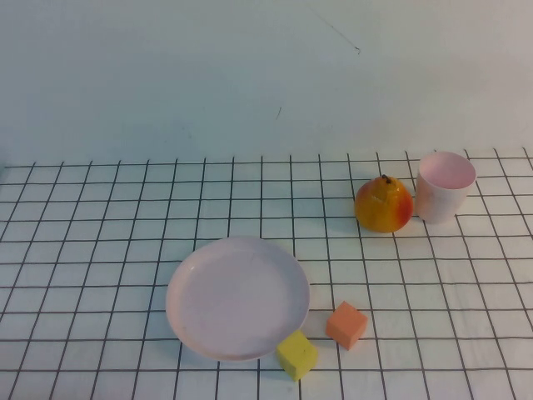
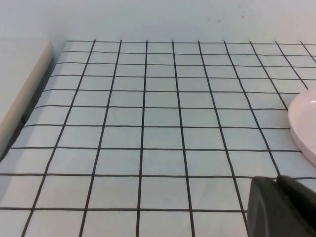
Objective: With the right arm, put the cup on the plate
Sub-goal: Pick up the cup from the table
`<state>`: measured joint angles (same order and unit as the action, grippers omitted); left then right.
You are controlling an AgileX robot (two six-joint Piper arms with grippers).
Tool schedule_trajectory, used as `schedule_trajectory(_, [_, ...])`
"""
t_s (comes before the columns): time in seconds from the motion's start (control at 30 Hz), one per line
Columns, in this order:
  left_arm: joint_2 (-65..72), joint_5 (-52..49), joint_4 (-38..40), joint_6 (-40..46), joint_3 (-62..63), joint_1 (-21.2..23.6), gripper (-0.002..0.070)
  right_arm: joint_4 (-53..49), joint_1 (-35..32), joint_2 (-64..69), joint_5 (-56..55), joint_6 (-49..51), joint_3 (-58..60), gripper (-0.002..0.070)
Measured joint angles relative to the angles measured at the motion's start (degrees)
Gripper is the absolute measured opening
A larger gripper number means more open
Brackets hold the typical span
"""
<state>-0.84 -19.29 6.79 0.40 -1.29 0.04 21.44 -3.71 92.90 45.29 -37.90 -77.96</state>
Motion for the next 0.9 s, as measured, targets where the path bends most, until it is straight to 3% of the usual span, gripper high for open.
schedule_trajectory(0.1, [0.0, 0.0, 0.0, 0.0, 0.0, 0.0, -0.0003, 1.57, 0.12, 6.14, 4.25, -1.65, -7.07, 0.0003])
schedule_trajectory(0.17, [0.0, 0.0, 0.0, 0.0, 0.0, 0.0, -0.0003, 1.57, 0.12, 9.58, 6.66, -1.99, -11.73, 0.0046])
schedule_trajectory(0.33, [0.0, 0.0, 0.0, 0.0, 0.0, 0.0, -0.0003, 1.68, 0.12, 17.85, 10.32, -2.37, -20.71, 0.0319])
schedule_trajectory(0.43, [0.0, 0.0, 0.0, 0.0, 0.0, 0.0, -0.0003, 2.04, 0.12, 22.08, 11.49, -2.37, -24.46, 0.0425])
schedule_trajectory(0.63, [0.0, 0.0, 0.0, 0.0, 0.0, 0.0, -0.0003, 5.91, 0.78, 30.68, 12.32, -3.99, -28.37, 0.0453])
schedule_trajectory(0.9, [0.0, 0.0, 0.0, 0.0, 0.0, 0.0, -0.0003, 3.03, 5.4, 39.41, 12.32, -3.53, -33.44, 0.0436])
